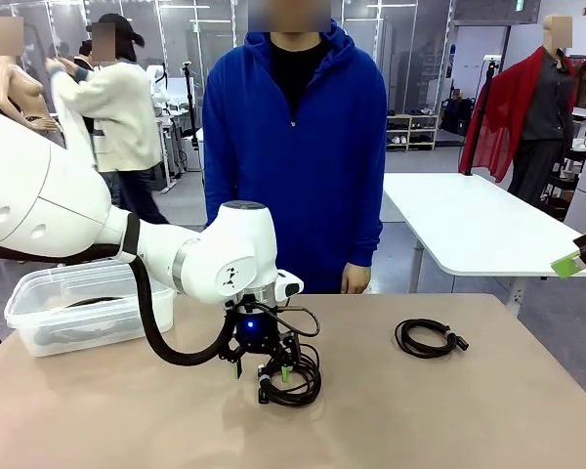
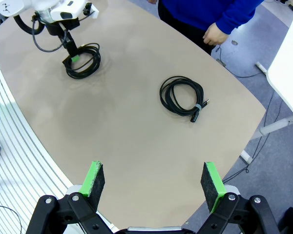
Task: Organize and store the cables.
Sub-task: Place the USB Extension Cable into the Organizing box.
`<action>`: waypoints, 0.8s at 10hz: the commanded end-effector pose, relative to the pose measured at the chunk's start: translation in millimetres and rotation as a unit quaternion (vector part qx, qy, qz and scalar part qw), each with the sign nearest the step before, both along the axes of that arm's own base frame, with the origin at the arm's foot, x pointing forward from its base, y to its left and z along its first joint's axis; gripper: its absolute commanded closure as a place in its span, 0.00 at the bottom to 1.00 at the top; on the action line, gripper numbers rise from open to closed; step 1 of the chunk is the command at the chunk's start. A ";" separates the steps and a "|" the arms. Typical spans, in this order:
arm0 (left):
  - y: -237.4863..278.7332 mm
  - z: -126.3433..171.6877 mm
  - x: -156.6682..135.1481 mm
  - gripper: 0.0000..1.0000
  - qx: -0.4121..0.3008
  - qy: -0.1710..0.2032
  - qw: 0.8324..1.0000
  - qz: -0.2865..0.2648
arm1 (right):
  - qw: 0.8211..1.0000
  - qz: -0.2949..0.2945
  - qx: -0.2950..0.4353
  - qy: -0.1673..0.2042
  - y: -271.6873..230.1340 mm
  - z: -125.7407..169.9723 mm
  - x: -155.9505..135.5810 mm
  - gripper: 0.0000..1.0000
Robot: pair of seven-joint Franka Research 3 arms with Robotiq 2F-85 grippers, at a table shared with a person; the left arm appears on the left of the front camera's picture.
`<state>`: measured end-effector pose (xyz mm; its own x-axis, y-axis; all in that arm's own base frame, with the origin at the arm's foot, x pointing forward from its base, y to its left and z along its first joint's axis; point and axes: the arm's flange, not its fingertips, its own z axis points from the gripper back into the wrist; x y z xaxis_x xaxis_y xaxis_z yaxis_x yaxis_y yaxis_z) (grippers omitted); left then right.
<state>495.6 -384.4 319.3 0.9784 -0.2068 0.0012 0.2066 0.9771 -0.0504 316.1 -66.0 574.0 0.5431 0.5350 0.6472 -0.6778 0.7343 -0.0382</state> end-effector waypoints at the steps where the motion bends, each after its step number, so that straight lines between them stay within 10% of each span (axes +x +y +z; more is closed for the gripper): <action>1: -6.4 -0.9 5.1 0.00 0.001 0.017 1.000 0.001 | 1.000 0.003 0.002 -0.001 -1.9 -1.3 -0.2 0.00; 5: -7.0 -7.2 6.2 0.11 -0.001 0.030 1.000 0.007 | 1.000 0.003 0.002 -0.001 -1.9 -1.3 -0.2 0.00; 8: -10.8 0.0 0.2 0.40 0.005 0.045 0.999 -0.001 | 1.000 0.003 0.002 -0.001 -1.9 -1.3 -0.2 0.00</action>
<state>495.5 -392.1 313.3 0.9775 -0.2041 -0.0535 0.2015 0.9783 -0.0492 316.1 -65.9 574.0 0.5431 0.5350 0.6472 -0.6778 0.7342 -0.0382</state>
